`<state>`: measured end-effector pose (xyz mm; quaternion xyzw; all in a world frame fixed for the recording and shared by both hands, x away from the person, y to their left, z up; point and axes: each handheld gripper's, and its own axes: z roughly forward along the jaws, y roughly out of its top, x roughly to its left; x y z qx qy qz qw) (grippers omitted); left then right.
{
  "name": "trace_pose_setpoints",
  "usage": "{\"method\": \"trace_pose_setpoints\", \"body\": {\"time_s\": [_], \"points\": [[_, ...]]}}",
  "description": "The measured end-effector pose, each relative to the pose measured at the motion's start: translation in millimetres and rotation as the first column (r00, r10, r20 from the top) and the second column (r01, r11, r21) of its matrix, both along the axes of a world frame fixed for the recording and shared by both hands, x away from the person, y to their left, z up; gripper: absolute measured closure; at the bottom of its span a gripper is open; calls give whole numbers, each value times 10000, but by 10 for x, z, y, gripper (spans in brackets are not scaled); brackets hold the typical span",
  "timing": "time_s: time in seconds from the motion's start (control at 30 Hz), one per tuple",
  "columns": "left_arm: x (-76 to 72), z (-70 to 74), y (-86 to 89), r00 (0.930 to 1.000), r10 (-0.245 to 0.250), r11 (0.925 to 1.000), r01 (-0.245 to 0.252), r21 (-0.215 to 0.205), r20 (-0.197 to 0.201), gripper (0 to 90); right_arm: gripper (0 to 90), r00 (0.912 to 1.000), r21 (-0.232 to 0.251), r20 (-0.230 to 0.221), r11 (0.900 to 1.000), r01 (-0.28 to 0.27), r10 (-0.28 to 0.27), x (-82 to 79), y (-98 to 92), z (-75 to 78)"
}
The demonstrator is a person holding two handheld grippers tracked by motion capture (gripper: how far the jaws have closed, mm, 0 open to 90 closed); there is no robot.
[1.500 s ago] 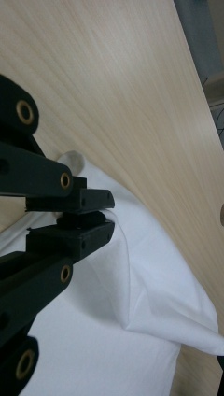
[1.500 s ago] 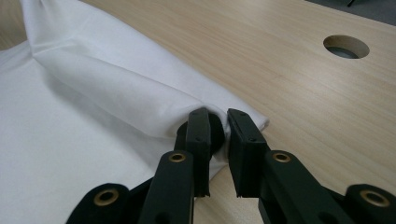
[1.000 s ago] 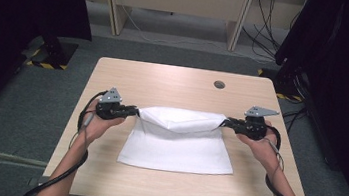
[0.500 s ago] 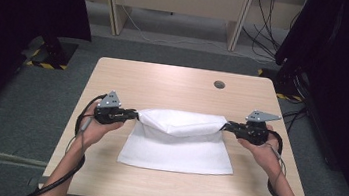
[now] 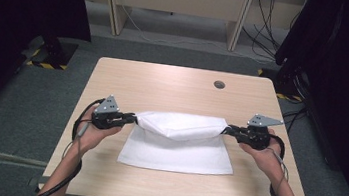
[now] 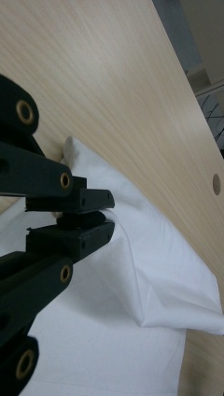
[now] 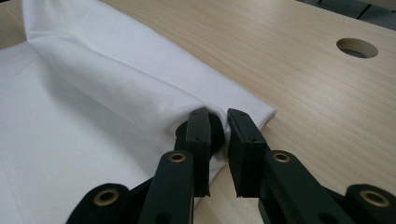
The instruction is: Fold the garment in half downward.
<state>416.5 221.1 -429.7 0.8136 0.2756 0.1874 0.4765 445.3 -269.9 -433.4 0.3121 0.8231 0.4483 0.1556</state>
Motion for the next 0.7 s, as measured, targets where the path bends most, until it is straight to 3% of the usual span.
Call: {"method": "trace_pose_setpoints", "body": {"time_s": [0.7], "points": [[-170, -60, 28, 9999, -29, 10000, 30, -90, 105, 824, 796, 9998, 30, 82, 9999, -169, 169, -139, -16, -23]]}}
